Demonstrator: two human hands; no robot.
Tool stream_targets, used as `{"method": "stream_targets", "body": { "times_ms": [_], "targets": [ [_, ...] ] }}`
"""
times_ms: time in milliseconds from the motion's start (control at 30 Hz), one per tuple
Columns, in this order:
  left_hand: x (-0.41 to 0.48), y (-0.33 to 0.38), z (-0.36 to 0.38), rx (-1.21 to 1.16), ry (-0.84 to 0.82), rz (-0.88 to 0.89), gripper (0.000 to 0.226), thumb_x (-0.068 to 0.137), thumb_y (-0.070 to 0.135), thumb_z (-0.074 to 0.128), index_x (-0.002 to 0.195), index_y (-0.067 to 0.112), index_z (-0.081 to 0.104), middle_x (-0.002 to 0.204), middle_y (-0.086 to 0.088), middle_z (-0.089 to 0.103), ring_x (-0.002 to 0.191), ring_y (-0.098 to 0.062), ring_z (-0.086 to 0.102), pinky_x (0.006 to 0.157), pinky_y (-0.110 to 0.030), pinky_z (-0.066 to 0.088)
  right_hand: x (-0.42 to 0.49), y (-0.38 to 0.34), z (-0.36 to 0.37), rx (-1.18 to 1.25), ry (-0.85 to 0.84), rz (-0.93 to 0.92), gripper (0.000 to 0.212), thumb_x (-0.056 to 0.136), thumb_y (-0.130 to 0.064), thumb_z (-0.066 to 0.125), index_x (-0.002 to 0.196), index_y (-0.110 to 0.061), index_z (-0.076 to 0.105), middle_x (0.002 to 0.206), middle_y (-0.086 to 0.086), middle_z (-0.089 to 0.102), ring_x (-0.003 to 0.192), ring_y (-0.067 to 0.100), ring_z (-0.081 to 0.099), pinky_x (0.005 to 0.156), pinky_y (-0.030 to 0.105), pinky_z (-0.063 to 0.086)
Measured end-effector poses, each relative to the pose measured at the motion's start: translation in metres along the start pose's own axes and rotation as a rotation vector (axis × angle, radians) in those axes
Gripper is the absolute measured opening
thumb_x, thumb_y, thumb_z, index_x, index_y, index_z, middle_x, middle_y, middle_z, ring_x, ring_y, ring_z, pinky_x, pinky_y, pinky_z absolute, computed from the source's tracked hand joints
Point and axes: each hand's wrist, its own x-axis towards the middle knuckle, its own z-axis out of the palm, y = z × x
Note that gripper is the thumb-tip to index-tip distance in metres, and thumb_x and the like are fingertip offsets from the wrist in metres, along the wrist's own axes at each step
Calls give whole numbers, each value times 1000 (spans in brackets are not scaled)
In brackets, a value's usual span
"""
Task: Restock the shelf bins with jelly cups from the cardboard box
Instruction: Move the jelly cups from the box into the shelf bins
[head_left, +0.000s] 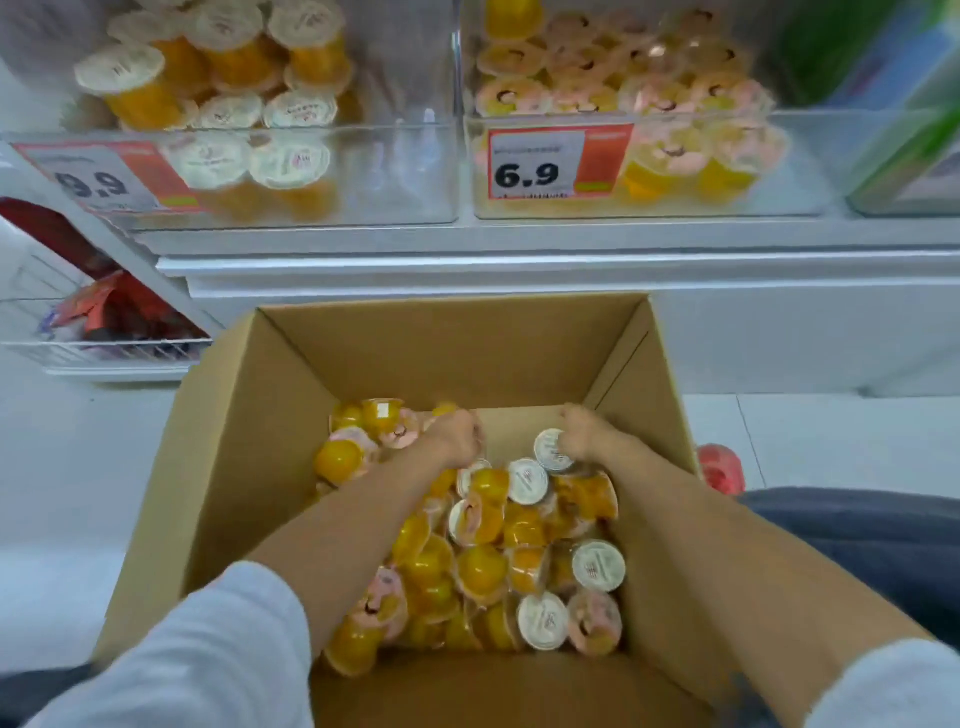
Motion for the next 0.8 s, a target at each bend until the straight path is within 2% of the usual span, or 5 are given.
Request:
{"method": "stream_targets", "body": {
  "times_ms": [200, 267, 567, 733, 800],
  "targets": [
    [58, 16, 82, 80, -115, 3, 55, 97, 31, 49, 148, 17, 34, 146, -9, 46, 132, -29, 46, 105, -35, 40, 57, 17, 46, 96, -7, 165, 69, 93, -15, 47, 153, -17, 13, 155, 15, 21, 139, 34, 31, 112, 42, 33],
    [67, 16, 93, 124, -103, 15, 50, 96, 37, 49, 144, 27, 41, 142, -5, 51, 128, -28, 49, 100, -36, 41, 67, 27, 58, 119, -47, 201, 76, 92, -13, 49, 154, -17, 5, 156, 13, 23, 137, 34, 33, 111, 42, 36],
    [76, 22, 101, -64, 23, -149, 23, 84, 31, 72, 101, 18, 65, 110, -1, 67, 110, -23, 59, 94, -36, 45, 70, 39, 76, 241, 238, 270, 26, 85, -6, 63, 111, -4, 62, 116, 15, 65, 107, 29, 62, 89, 30, 51],
    [60, 20, 62, -326, 203, -157, 8, 85, 19, 71, 82, 15, 65, 97, -9, 70, 94, -27, 64, 72, -30, 48, 51, 12, 50, 421, 298, 181, 5, 89, -8, 61, 87, -12, 63, 98, 5, 65, 91, 23, 60, 76, 24, 46],
    [45, 18, 31, -384, 264, -137, 12, 86, 18, 71, 80, 17, 60, 95, -5, 68, 88, -20, 60, 68, -26, 40, 37, 2, 31, 516, 335, 119, 19, 88, -7, 63, 75, -17, 53, 89, 3, 61, 83, 20, 57, 71, 23, 43]
  ]
}}
